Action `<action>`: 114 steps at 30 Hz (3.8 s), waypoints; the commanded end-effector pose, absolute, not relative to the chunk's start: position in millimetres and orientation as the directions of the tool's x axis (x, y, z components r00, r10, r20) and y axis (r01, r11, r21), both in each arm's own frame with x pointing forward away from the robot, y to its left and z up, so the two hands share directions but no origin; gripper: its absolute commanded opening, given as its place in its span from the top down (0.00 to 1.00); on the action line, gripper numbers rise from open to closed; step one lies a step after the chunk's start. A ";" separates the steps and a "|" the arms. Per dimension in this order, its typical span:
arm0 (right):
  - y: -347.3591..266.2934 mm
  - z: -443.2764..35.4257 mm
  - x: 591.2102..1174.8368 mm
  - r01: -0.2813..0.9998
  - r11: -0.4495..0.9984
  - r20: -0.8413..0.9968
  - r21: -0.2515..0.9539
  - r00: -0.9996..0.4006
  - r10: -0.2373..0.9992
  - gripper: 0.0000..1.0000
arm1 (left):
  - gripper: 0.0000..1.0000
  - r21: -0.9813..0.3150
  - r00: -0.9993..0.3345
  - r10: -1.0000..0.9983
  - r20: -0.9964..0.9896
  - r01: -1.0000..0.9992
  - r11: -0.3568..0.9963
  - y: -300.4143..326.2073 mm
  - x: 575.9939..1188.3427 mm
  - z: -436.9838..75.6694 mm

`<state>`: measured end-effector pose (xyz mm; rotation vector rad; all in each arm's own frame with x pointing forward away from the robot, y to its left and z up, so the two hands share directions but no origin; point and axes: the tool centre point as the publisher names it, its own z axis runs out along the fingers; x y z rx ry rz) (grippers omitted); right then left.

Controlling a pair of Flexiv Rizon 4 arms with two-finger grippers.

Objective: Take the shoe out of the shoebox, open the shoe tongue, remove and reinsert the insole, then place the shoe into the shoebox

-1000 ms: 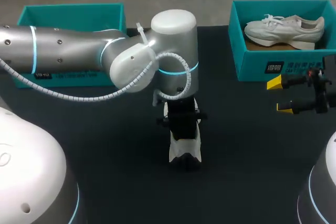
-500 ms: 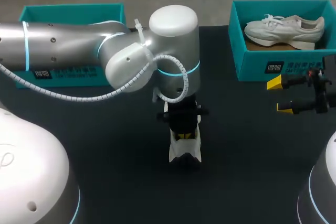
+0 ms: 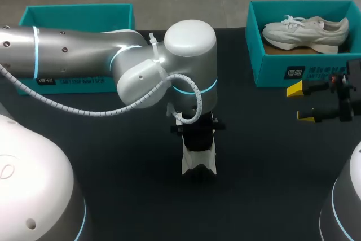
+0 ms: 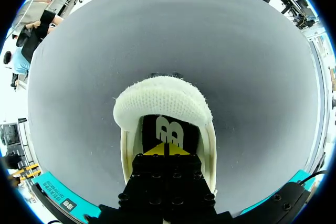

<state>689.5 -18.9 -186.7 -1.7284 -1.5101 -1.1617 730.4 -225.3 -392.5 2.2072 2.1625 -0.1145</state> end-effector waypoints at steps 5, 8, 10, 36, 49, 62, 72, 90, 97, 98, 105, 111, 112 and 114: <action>-18.3 -186.6 688.3 0.969 -0.210 0.875 0.127 -0.009 0.485 0.00 | 1.00 0.009 0.014 0.998 -0.068 1.000 -0.014 -224.1 726.4 -390.6; -18.3 -186.6 688.3 0.969 -0.210 0.875 0.127 -0.009 0.485 0.00 | 1.00 0.041 0.013 0.997 -0.081 0.999 -0.010 -222.1 726.1 -378.6; -18.3 -186.6 688.3 0.969 -0.210 0.875 0.127 -0.009 0.485 0.00 | 1.00 0.051 0.016 0.995 -0.096 0.999 -0.011 -221.8 725.4 -372.5; -18.3 -186.6 688.3 0.969 -0.210 0.875 0.127 -0.009 0.485 0.00 | 1.00 0.051 0.004 0.996 -0.084 0.999 0.000 -228.0 719.4 -392.5; -18.3 -186.6 688.3 0.969 -0.210 0.875 0.127 -0.009 0.485 0.00 | 1.00 0.213 -0.028 0.998 -0.056 0.976 0.040 -214.4 735.1 -343.2; -18.3 -186.6 688.3 0.969 -0.210 0.875 0.127 -0.009 0.485 0.00 | 1.00 0.310 -0.012 0.995 -0.102 0.950 0.044 -212.7 740.2 -344.7; -18.3 -186.6 688.3 0.969 -0.210 0.875 0.127 -0.009 0.485 0.00 | 1.00 0.404 0.016 0.997 -0.070 0.915 0.013 -215.3 766.9 -356.3; -18.3 -186.6 688.3 0.969 -0.210 0.875 0.127 -0.009 0.485 0.00 | 1.00 0.391 -0.037 0.999 -0.039 0.919 0.050 -232.3 789.4 -360.3; -18.3 -186.6 688.3 0.969 -0.210 0.875 0.127 -0.009 0.485 0.00 | 1.00 0.389 -0.073 0.997 -0.034 0.918 0.080 -227.2 792.8 -360.6; -18.3 -186.6 688.3 0.969 -0.210 0.875 0.127 -0.009 0.485 0.00 | 1.00 0.389 -0.077 0.996 -0.033 0.917 0.084 -226.3 792.9 -360.2; -18.3 -186.6 688.3 0.969 -0.210 0.875 0.127 -0.009 0.485 0.00 | 0.00 0.385 -0.107 0.994 -0.032 0.916 0.111 -220.7 791.2 -357.6; -18.3 -186.6 688.3 0.969 -0.210 0.875 0.127 -0.009 0.485 0.00 | 0.00 0.380 -0.116 0.993 -0.036 0.917 0.121 -217.0 787.4 -354.3; -18.3 -186.6 688.3 0.969 -0.210 0.875 0.127 -0.009 0.485 0.00 | 0.00 0.382 -0.119 0.992 -0.035 0.916 0.123 -216.4 786.7 -353.4; -18.3 -186.6 688.3 0.969 -0.210 0.875 0.127 -0.009 0.485 0.00 | 0.00 0.383 -0.121 0.992 -0.036 0.915 0.126 -215.0 785.5 -351.0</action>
